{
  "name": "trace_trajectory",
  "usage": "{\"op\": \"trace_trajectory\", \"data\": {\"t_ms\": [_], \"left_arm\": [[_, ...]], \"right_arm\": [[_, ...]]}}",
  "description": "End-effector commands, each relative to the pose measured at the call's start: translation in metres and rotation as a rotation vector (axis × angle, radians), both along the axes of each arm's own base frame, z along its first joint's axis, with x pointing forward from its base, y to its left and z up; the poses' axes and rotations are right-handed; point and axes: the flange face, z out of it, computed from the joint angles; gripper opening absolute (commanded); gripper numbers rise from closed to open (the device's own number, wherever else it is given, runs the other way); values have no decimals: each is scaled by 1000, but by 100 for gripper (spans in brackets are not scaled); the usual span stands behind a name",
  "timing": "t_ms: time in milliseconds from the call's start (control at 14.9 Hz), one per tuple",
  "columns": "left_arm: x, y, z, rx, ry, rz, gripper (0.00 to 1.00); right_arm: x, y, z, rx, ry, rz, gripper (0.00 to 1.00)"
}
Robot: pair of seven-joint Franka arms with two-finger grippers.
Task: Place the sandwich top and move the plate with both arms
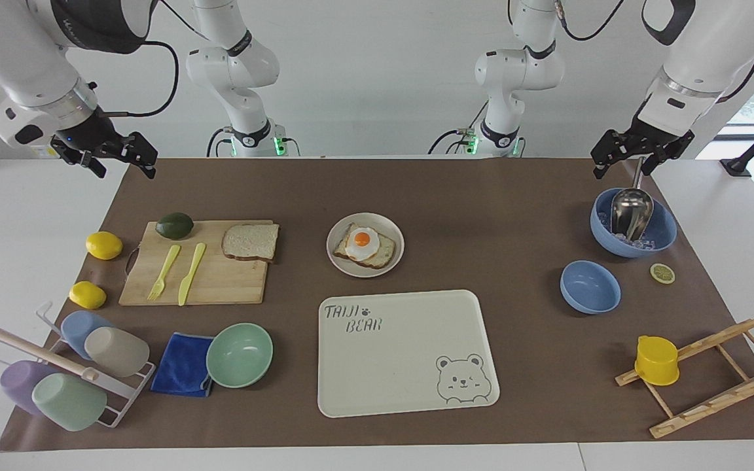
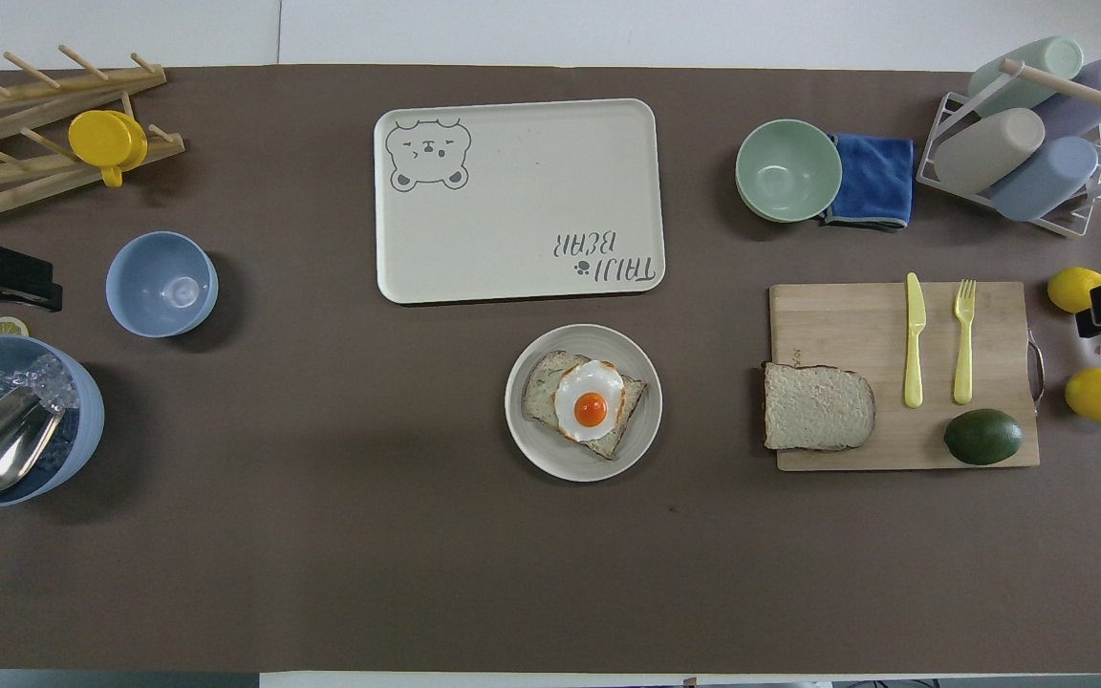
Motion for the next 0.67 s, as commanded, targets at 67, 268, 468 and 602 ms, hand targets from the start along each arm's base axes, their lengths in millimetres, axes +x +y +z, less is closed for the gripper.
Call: {"op": "trace_trajectory", "data": {"t_ms": [67,268,468,602], "left_arm": [[-4,2,2,-12,-7,-4,100],[-4,2,2,-12,-7,-4,100],[-4,2,2,-12,-7,-4,100],[-4,2,2,-12,-7,-4,100]], "right_arm": [[-3,1,-1,-6,14,19,100],[-5,1,0,-4,11,12,100],[-6,3,1,-4,14,25,100],[-3,23,-3,-9,7,58,100]]}}
